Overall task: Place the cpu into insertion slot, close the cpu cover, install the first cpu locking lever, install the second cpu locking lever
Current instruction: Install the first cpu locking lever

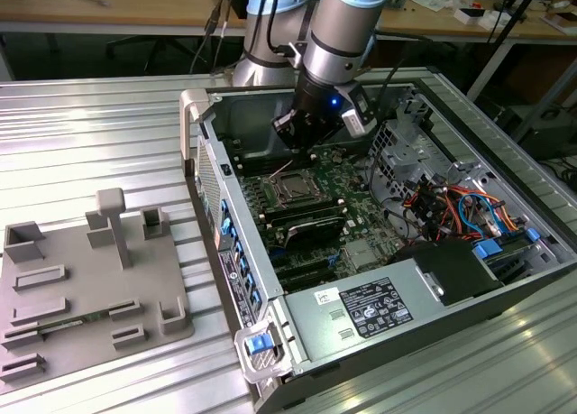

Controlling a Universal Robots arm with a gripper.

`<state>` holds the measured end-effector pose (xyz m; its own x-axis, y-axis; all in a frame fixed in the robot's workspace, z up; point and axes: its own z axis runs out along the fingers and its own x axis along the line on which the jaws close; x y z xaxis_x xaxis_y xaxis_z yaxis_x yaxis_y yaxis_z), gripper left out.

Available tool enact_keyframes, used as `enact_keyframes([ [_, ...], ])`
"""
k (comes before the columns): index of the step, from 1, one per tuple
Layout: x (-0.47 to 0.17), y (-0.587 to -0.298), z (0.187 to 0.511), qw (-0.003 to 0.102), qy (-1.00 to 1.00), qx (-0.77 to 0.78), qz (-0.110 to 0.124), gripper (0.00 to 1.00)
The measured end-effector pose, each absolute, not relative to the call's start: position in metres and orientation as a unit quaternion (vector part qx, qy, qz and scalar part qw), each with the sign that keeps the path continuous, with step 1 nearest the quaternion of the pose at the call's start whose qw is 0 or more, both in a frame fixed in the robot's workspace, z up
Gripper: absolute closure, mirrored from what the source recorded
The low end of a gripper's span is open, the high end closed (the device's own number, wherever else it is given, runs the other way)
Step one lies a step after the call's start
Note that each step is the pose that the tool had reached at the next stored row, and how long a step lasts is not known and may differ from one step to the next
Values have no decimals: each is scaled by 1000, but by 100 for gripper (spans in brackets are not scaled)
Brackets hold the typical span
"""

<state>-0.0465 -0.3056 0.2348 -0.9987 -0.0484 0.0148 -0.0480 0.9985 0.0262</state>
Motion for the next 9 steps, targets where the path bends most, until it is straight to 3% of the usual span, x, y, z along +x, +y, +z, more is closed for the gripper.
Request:
enact_keyframes([
  [9, -43, -306, 229, 8, -999, 30, -13, 89],
])
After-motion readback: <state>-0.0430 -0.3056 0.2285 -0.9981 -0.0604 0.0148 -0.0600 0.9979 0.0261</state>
